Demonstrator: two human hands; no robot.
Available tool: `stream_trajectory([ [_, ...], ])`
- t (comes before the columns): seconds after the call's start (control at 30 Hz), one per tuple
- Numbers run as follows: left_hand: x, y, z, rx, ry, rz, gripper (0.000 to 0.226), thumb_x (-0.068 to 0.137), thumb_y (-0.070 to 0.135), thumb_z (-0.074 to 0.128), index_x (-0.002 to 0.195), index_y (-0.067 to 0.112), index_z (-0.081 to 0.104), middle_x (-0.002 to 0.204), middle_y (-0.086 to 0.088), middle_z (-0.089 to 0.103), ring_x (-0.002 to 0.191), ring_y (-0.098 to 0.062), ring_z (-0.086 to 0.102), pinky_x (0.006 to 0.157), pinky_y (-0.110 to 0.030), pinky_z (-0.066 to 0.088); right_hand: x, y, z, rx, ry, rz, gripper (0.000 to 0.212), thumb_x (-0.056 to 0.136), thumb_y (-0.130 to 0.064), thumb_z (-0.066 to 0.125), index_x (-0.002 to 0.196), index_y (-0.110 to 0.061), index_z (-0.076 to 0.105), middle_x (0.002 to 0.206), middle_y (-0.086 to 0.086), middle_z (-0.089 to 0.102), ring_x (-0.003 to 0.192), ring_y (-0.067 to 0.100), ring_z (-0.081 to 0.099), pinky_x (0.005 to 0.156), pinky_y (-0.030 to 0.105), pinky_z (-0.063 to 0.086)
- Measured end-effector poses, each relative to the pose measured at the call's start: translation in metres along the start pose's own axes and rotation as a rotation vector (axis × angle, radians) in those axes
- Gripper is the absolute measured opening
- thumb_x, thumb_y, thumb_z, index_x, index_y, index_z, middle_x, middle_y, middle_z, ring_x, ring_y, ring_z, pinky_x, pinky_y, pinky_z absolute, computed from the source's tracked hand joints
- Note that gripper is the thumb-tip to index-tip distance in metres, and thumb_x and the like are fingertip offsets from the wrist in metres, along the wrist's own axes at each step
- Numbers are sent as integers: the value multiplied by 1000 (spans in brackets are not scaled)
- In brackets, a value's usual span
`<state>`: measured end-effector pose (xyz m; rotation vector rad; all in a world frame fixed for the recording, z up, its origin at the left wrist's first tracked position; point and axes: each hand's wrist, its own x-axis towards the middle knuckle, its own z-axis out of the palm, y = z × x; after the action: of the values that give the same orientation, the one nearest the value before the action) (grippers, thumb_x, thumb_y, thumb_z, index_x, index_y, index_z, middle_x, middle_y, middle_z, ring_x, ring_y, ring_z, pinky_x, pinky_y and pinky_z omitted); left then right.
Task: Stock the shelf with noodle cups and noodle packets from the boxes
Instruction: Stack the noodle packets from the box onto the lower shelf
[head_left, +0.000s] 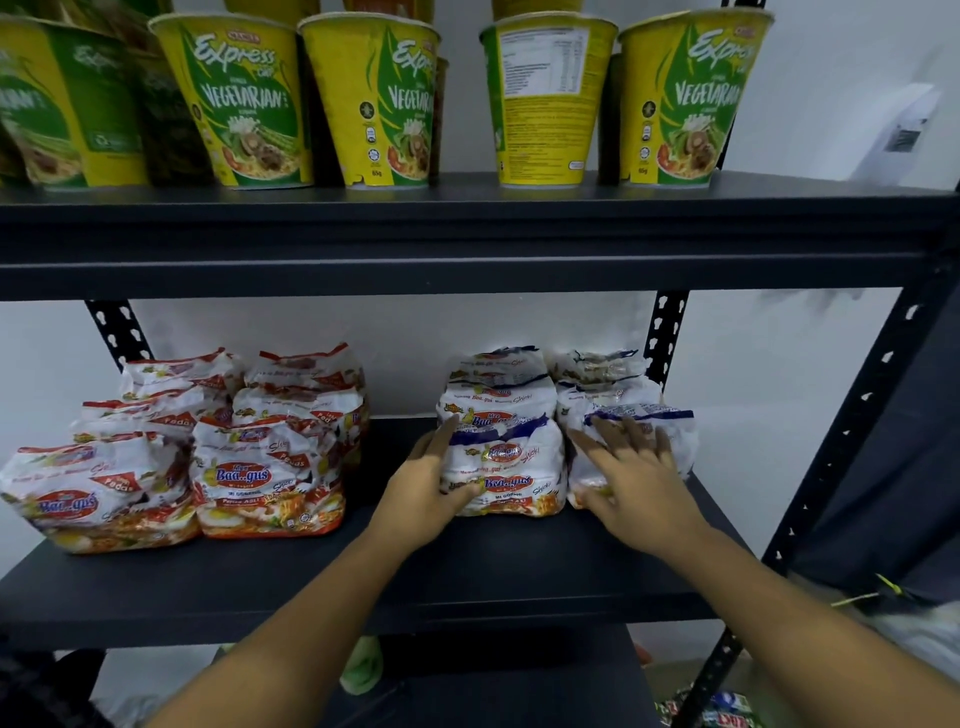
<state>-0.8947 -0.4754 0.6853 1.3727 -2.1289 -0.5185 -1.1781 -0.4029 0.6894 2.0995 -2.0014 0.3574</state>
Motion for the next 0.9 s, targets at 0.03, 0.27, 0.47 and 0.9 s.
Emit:
stream_trajectory([
  [0.03,-2,-2,-1,-15,9,-23,76,88,46,77,151,25,40,138,1,57,99,-9,63,85,-26,55,-2,-2,0,9,36,-9,72,99,-54,51,161,-39,17,168,-2,20,157,32,6,125,57,-4],
  [0.27,-10,-20,-2,-117,39,-15,92,82,61,77,156,31,31,129,12,57,112,-8,60,90,-24,54,1,-40,-13,89,159,-165,66,101,-48,52,158,-22,32,157,6,42,146,28,37,124,45,25],
  [0.47,1,-5,-4,-100,96,62,70,92,42,75,151,21,45,133,-4,61,115,-16,58,102,-32,51,32,-56,-15,-42,-37,-137,71,102,-54,47,161,-37,12,169,4,15,155,26,16,127,49,4],
  [0.9,-7,-20,-10,-128,15,1,72,89,48,75,148,24,42,133,12,55,123,-9,55,99,-24,48,20,-62,-14,-61,-19,-117,70,103,-54,42,162,-32,11,170,5,8,157,27,-2,127,52,0],
])
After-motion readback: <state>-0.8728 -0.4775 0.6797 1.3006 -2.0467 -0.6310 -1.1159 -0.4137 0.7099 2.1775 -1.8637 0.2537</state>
